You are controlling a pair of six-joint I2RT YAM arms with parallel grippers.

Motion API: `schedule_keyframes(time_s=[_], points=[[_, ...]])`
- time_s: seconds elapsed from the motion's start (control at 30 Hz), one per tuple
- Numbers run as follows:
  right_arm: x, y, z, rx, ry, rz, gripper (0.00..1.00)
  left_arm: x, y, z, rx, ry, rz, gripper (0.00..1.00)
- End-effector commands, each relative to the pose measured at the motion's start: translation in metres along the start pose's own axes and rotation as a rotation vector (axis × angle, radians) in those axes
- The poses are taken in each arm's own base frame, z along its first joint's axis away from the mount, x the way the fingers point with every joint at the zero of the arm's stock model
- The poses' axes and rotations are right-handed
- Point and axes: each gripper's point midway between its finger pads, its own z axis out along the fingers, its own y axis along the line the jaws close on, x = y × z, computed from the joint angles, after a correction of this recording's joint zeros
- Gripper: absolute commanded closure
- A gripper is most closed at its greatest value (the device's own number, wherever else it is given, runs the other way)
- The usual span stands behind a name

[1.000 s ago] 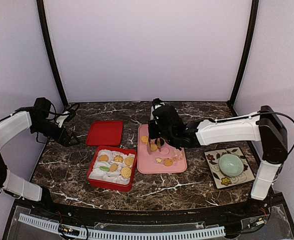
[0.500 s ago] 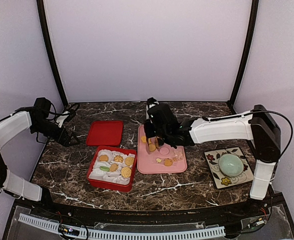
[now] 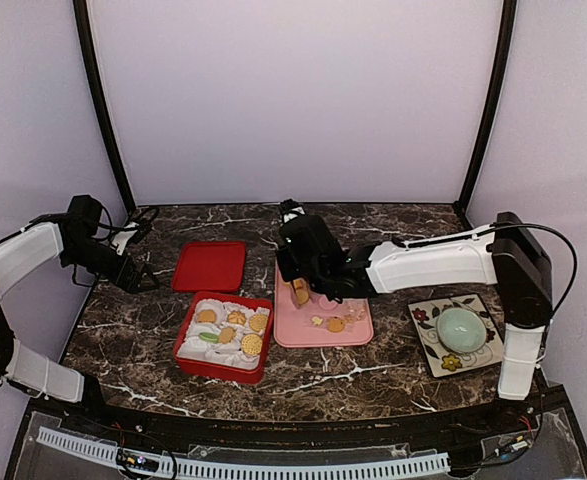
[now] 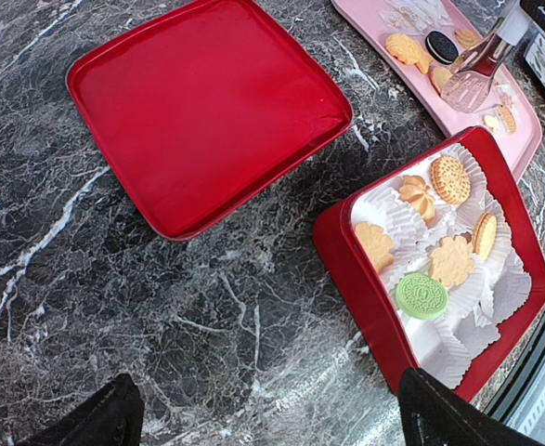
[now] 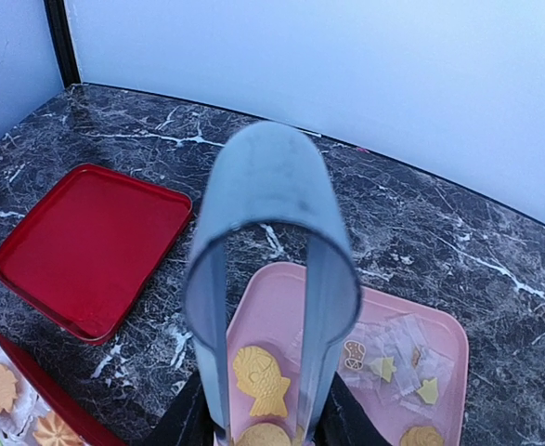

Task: Pack the cookies

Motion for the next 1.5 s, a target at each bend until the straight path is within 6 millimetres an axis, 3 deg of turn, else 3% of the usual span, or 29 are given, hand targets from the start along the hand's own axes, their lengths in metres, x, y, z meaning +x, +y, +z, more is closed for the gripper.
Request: schedule_keyframes(time_s=[0.0,0.27,0.43,0.67,0.83,1.07,1.47], points=[[-0.029,-0.002,-0.017,0.027,-0.071,0.009,0.71,-0.001,-0.002,-0.005,0.003,-0.009,0.009,0.02],[-0.057,0.005,-0.051,0.006,-0.13,0.005,0.75,-0.001,-0.002,-0.005,0.003,-0.006,0.007,0.02],[-0.072,0.029,-0.077,-0.05,-0.165,0.0,0.75,-0.001,0.0,-0.004,-0.003,-0.002,0.009,0.02],[-0.092,0.102,-0.123,-0.25,-0.211,0.014,0.75,0.003,0.001,-0.001,-0.001,0.009,0.002,0.02],[-0.087,0.164,-0.141,-0.407,-0.204,0.008,0.74,0.003,0.001,0.0,-0.002,0.009,0.0,0.02],[-0.061,0.231,-0.132,-0.537,-0.151,-0.035,0.74,0.004,0.0,-0.002,-0.004,0.008,0.0,0.02],[-0.047,0.262,-0.116,-0.585,-0.133,-0.041,0.74,0.004,0.0,-0.002,-0.004,0.005,0.004,0.02]])
